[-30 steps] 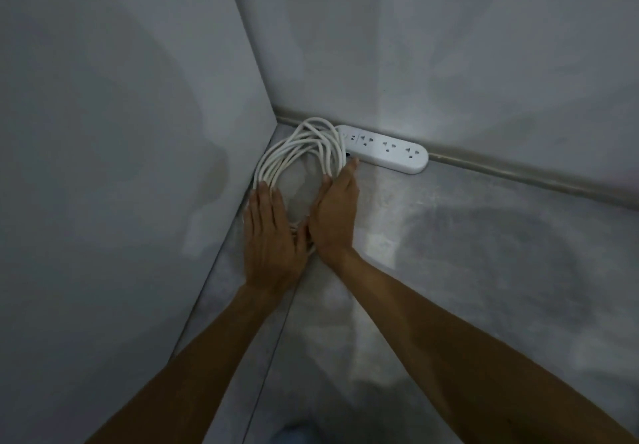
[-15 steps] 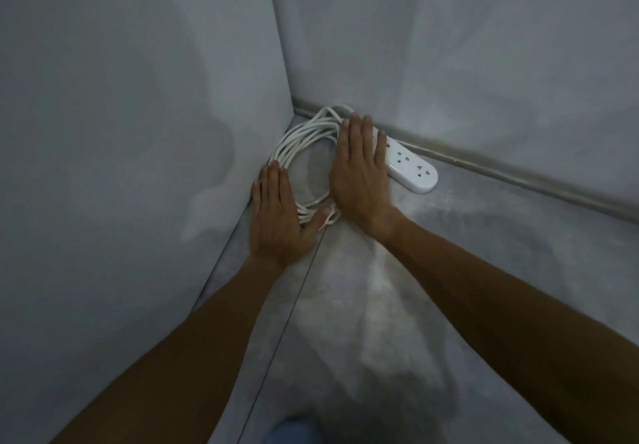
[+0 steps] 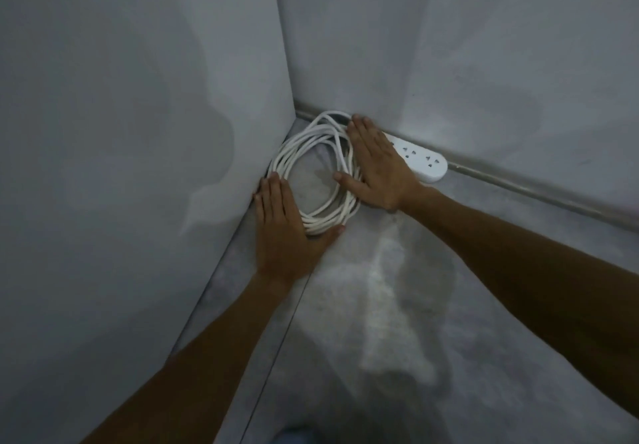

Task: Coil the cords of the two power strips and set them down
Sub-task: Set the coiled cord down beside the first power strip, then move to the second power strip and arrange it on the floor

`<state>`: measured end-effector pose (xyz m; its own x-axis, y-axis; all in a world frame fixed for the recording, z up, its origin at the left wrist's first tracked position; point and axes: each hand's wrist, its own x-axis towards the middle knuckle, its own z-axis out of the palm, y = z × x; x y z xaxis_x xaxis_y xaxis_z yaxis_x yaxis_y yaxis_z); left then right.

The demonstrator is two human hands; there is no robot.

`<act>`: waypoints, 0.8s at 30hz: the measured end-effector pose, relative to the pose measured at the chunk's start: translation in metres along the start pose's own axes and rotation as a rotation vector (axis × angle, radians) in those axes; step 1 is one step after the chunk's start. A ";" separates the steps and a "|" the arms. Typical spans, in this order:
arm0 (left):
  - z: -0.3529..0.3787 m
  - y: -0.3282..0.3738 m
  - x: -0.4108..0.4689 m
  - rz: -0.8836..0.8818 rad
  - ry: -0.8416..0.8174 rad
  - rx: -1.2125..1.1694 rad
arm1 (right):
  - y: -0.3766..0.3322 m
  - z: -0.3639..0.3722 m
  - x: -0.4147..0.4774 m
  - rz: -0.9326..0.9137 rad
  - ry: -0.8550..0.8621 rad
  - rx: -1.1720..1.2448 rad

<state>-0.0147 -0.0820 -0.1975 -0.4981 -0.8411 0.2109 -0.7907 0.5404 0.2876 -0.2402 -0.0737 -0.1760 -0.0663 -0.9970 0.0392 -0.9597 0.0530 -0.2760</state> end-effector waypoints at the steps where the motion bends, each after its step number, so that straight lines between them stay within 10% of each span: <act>1: 0.001 0.007 -0.004 -0.050 0.000 -0.009 | 0.003 -0.001 0.003 -0.037 -0.006 -0.019; 24: -0.068 0.072 -0.014 0.030 -0.009 -0.049 | -0.025 -0.121 -0.061 0.025 -0.054 0.136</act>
<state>-0.0403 -0.0301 -0.1158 -0.5246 -0.8247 0.2113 -0.7573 0.5654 0.3268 -0.2451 -0.0073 -0.0555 -0.0717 -0.9972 -0.0197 -0.9117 0.0736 -0.4043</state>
